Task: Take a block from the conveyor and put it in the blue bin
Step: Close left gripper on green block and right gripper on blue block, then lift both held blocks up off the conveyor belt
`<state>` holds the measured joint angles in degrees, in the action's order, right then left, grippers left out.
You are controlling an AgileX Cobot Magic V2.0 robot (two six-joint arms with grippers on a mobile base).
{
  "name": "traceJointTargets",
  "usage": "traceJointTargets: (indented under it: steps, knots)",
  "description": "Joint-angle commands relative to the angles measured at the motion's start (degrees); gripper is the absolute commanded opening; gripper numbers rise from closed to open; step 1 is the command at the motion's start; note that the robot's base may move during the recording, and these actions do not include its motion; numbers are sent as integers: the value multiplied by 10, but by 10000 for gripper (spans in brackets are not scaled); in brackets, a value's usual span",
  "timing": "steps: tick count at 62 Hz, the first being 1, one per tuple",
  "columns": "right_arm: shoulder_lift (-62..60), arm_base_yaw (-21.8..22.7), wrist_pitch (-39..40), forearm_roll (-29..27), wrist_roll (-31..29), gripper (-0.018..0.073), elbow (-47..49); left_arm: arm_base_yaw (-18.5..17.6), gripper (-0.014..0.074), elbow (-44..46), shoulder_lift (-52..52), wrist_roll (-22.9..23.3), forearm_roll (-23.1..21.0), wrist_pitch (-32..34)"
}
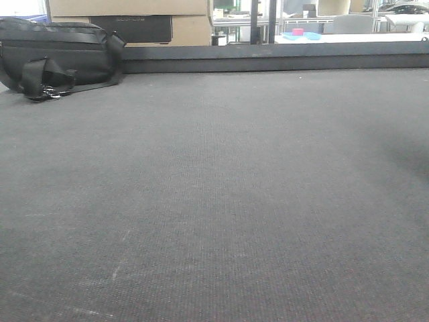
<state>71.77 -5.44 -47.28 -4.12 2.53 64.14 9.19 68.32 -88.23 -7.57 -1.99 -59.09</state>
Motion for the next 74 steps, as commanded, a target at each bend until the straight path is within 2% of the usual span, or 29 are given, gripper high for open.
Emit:
traceJointTargets:
  steps: [1,11,19,22,35,40,44,50,52,58,74]
  knots:
    - [-3,2,1,4,0,-162,4,-3,-6,3,-19,-1,-1,9]
    - [-3,2,1,4,0,-162,4,-3,330,3,-46,-1,-3,13]
    - [-3,2,1,4,0,-162,4,-3,496,3,-75,-1,-11,15]
    - [-3,2,1,4,0,-162,4,-3,519,2,-89,-1,-14,15]
    - [-3,2,1,4,0,-162,4,-3,514,-1,-125,-1,-14,34]
    - [-3,2,1,4,0,-162,4,-3,479,-1,-128,0,-14,34]
    - [-3,2,1,4,0,-162,4,-3,404,-1,-128,0,-8,37]
    - [-3,2,9,4,0,-162,4,-3,187,-1,-130,0,10,54]
    - [-3,2,14,4,0,-162,4,-3,134,-1,-130,0,12,54]
    - [-3,2,20,4,0,-162,4,-3,-100,1,-129,0,11,50]
    - [-12,2,18,4,0,-162,4,-3,-111,18,-49,0,-2,80]
